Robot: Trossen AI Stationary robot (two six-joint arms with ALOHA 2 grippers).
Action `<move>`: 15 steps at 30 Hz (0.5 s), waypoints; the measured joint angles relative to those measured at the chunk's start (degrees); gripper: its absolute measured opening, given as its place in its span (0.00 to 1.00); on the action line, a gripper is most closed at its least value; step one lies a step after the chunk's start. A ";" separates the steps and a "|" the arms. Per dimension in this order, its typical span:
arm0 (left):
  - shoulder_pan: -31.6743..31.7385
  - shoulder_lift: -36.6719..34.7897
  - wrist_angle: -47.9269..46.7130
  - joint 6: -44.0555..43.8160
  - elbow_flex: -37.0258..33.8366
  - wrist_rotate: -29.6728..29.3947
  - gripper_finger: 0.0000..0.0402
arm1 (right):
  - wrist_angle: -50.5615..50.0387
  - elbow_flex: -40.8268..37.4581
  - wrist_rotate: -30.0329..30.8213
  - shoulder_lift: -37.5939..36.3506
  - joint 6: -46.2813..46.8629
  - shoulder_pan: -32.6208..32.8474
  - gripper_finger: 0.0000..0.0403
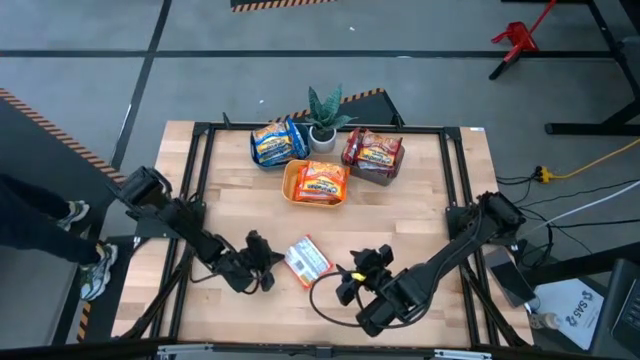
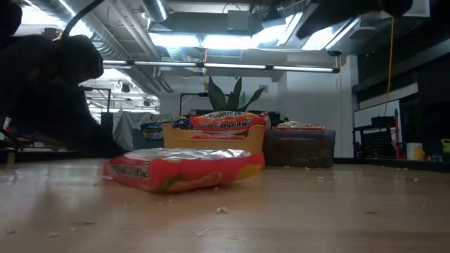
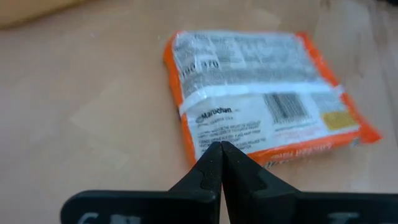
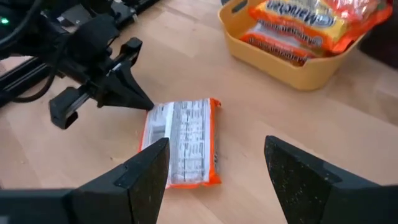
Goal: Sort Maruchan noodles
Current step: Put the orange noodle pack into the yellow bin
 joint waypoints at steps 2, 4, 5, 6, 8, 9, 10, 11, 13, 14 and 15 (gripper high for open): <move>0.00 1.61 -0.13 -0.21 0.42 0.84 0.00 | 1.47 -1.36 -0.54 0.00 0.00 -0.68 0.62; 0.09 3.31 0.00 -1.12 1.01 1.76 0.00 | 2.22 -2.60 -0.91 0.00 0.02 -0.78 0.62; 0.09 3.99 0.09 -1.92 1.13 1.90 0.00 | 2.88 -3.12 -0.86 0.00 0.00 -1.13 0.62; 0.09 4.81 0.09 -2.77 1.22 2.02 0.00 | 3.75 -3.77 -0.82 0.00 0.00 -1.31 0.62; 0.01 5.82 0.63 -3.91 1.38 2.02 0.00 | 5.03 -5.25 -0.77 0.00 0.00 -1.76 0.62; -0.10 6.25 0.83 -4.64 1.37 1.94 0.00 | 6.71 -6.06 -0.66 0.00 0.00 -1.99 0.62; -0.11 6.50 0.96 -4.90 1.41 1.82 0.00 | 8.63 -6.90 -0.30 0.00 0.02 -2.22 0.62; -0.11 6.49 0.92 -4.92 1.40 1.96 0.00 | 10.75 -7.79 -0.15 0.00 0.06 -2.68 0.62; -0.09 6.48 0.92 -4.92 1.38 2.40 0.00 | 15.84 -9.62 -0.47 0.00 0.15 -3.59 0.62; -0.11 6.48 0.90 -4.92 1.38 2.46 0.00 | 18.62 -10.69 -0.79 0.00 0.14 -4.22 0.62; -0.09 6.48 0.79 -5.01 1.38 2.79 0.00 | 21.32 -11.92 -1.07 0.00 0.13 -4.79 0.62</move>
